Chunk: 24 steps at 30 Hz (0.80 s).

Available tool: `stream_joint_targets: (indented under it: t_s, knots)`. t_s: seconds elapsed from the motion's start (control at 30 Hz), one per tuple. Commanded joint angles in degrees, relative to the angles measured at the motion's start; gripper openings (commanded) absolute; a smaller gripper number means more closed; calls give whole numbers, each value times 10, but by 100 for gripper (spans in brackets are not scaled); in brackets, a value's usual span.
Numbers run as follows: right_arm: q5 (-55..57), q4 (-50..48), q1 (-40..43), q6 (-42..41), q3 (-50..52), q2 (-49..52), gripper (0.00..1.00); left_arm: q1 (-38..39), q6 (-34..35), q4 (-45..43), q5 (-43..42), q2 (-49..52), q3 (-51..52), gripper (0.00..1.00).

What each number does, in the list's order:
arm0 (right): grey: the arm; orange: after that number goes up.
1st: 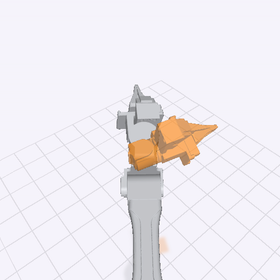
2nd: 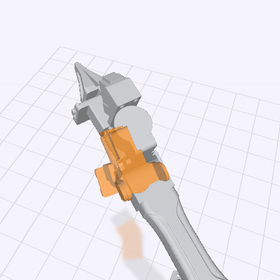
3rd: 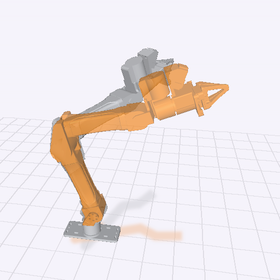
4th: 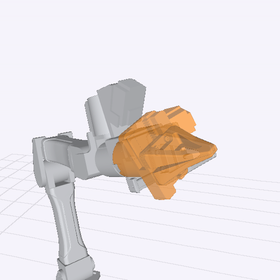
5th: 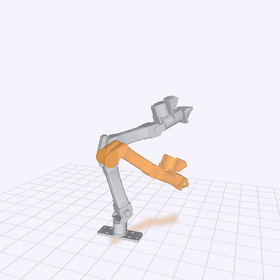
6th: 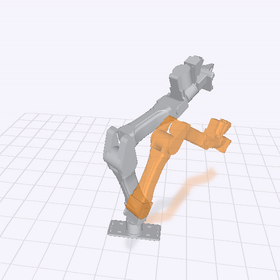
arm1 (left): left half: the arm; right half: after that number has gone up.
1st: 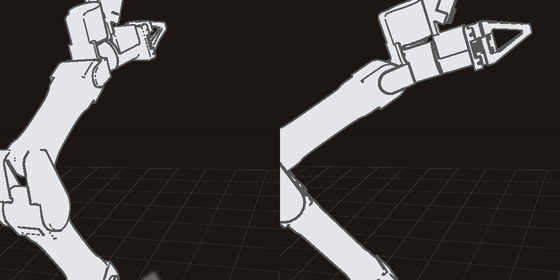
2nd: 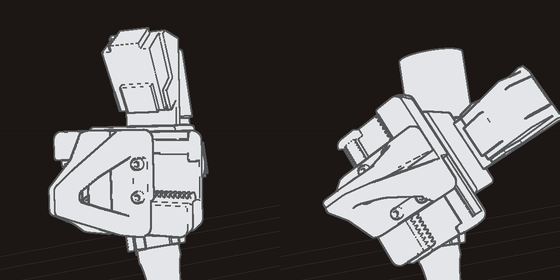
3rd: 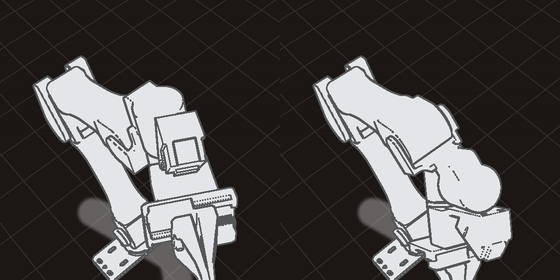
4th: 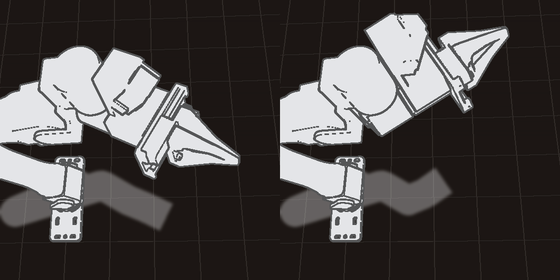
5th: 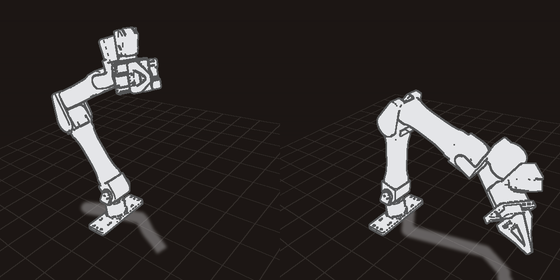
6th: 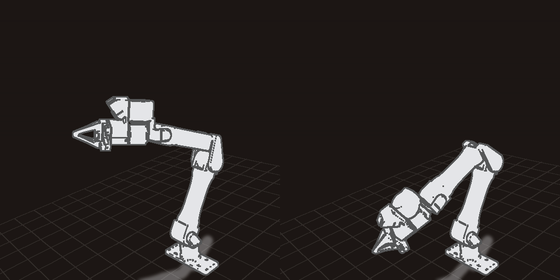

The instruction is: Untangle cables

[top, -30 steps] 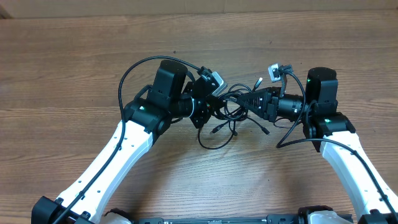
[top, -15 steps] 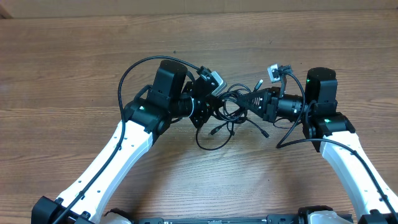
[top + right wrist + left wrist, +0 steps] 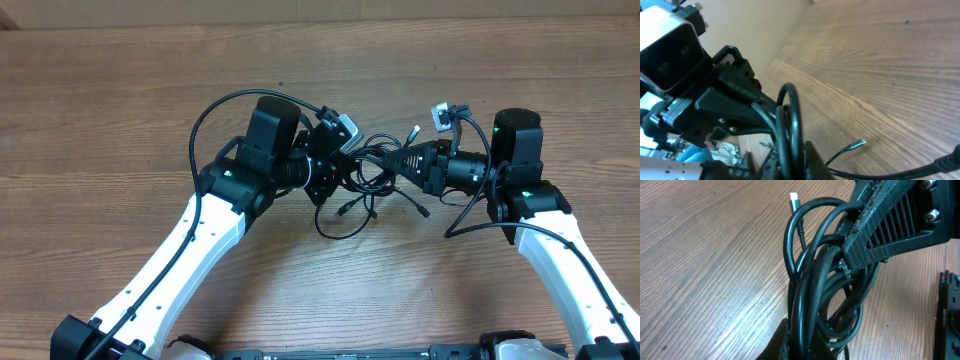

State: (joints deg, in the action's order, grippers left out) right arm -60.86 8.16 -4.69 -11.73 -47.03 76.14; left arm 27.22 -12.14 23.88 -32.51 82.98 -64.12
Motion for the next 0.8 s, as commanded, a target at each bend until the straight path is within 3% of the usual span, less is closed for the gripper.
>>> stream_joint_targets:
  t_s: [0.0,0.2,0.4,0.77]
  knots:
    - [9,-2,-1,0,-2,-1,4,-3,-1,-5,2,-14,-7,4]
    - [9,-2,-1,0,-2,-1,10,-3,-1,-5,2,-14,-6,4]
    - [9,-1,-1,0,-2,-1,4,-3,0,-5,8,-14,-7,4]
    - [6,-1,-1,-4,-2,-1,4,-3,-1,-5,17,-14,-7,4]
